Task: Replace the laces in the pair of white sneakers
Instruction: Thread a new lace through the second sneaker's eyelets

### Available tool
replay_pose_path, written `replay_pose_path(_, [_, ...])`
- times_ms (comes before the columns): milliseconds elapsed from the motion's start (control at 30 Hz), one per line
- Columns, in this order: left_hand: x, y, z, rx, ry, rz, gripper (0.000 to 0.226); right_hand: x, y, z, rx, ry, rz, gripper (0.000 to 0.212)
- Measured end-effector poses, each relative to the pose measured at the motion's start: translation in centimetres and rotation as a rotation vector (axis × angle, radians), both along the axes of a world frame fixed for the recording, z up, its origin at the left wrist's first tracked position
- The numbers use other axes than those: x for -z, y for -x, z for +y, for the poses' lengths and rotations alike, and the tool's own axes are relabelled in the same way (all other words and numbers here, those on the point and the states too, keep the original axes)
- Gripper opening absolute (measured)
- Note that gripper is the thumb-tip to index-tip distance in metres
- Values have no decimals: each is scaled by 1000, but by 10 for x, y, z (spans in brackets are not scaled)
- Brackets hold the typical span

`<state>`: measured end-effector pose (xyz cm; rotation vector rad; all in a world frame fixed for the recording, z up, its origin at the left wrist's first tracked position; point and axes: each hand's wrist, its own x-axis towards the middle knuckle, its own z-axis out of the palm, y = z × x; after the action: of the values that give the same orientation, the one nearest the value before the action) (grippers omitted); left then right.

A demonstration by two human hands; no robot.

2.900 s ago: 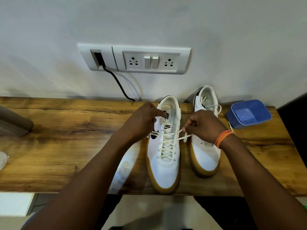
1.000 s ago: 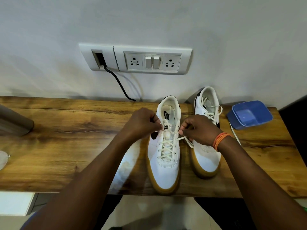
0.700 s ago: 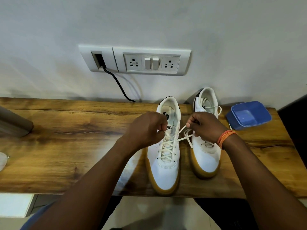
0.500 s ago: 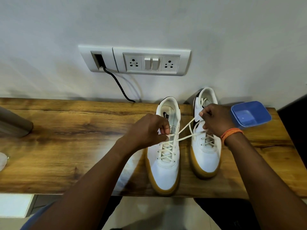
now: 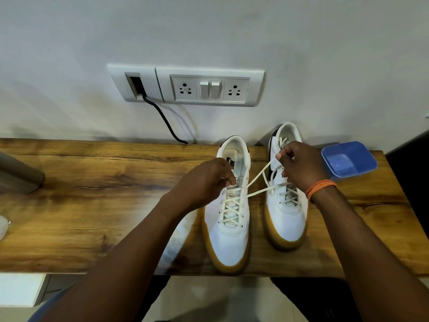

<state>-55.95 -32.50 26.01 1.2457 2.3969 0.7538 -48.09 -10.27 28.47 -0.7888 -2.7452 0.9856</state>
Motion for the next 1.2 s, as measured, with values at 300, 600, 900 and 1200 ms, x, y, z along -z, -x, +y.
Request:
replay_pose_path(300, [3, -45, 25, -7, -73, 317, 17, -9, -22, 39, 37, -38, -259, 21])
replay_pose_path(600, [16, -65, 38, -163, -37, 136, 18, -14, -39, 58, 39, 146, -401, 11])
replay_pose_path(900, [-14, -61, 34, -168, -248, -340, 23, -36, -60, 2, -436, 561, -521, 10])
replay_pose_path(1200, [-64, -73, -13, -206, -283, -521, 61, -79, -116, -2, -270, 990, -124, 19])
